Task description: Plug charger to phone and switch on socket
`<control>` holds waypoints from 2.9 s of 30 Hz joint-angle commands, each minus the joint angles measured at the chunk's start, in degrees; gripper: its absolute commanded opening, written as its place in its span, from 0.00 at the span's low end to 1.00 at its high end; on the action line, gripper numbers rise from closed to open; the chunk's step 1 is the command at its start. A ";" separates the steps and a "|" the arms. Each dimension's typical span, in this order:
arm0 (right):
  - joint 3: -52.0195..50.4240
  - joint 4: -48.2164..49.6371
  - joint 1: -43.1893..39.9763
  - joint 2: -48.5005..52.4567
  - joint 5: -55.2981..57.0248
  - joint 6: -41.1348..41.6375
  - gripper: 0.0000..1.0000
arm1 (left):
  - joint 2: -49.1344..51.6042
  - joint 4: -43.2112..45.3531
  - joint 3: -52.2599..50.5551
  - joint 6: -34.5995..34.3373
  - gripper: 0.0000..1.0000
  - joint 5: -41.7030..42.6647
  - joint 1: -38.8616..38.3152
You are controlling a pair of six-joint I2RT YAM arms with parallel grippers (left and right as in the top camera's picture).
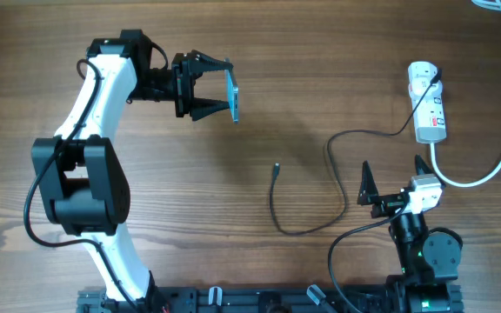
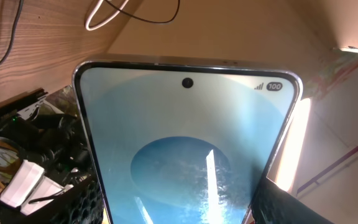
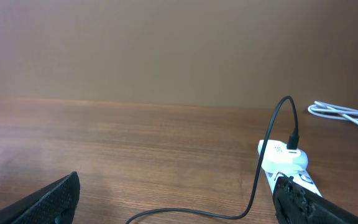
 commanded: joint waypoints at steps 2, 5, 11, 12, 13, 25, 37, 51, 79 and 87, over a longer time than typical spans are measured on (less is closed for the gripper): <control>-0.02 0.17 0.17 -0.31 0.74 -0.96 1.00 | -1.29 -0.22 0.28 -0.31 0.70 3.23 0.22; -0.02 0.17 0.17 -0.31 0.74 -0.96 1.00 | -1.29 -0.24 0.28 -0.28 0.70 3.23 0.22; -0.02 0.17 0.17 -0.31 0.74 -0.96 1.00 | -1.29 -0.22 0.28 -0.13 0.70 3.23 0.22; -0.02 0.17 0.17 -0.31 0.74 -0.94 1.00 | -1.29 -0.22 0.28 -0.13 0.70 3.23 0.22; -0.02 0.17 0.17 -0.31 0.74 -0.96 1.00 | -1.29 -0.24 0.28 -0.13 0.70 3.23 0.20; -0.02 0.17 0.17 -0.31 0.74 -0.96 1.00 | -1.29 -0.22 0.28 -0.04 0.70 3.23 0.22; -0.02 0.17 0.17 -0.31 0.74 -0.98 1.00 | -1.29 -0.22 0.28 1.64 0.70 3.23 0.20; -0.02 0.17 0.17 -0.31 0.74 -0.96 1.00 | -1.29 -0.22 0.28 1.64 0.70 3.23 0.22; 8.96 24.24 0.17 2.21 -40.70 41.03 1.00 | -1.29 -0.66 0.28 1.60 0.70 3.19 -1.05; 40.30 -18.86 0.20 26.34 -40.46 14.27 1.00 | -1.29 -0.66 0.28 1.60 0.70 3.19 -1.70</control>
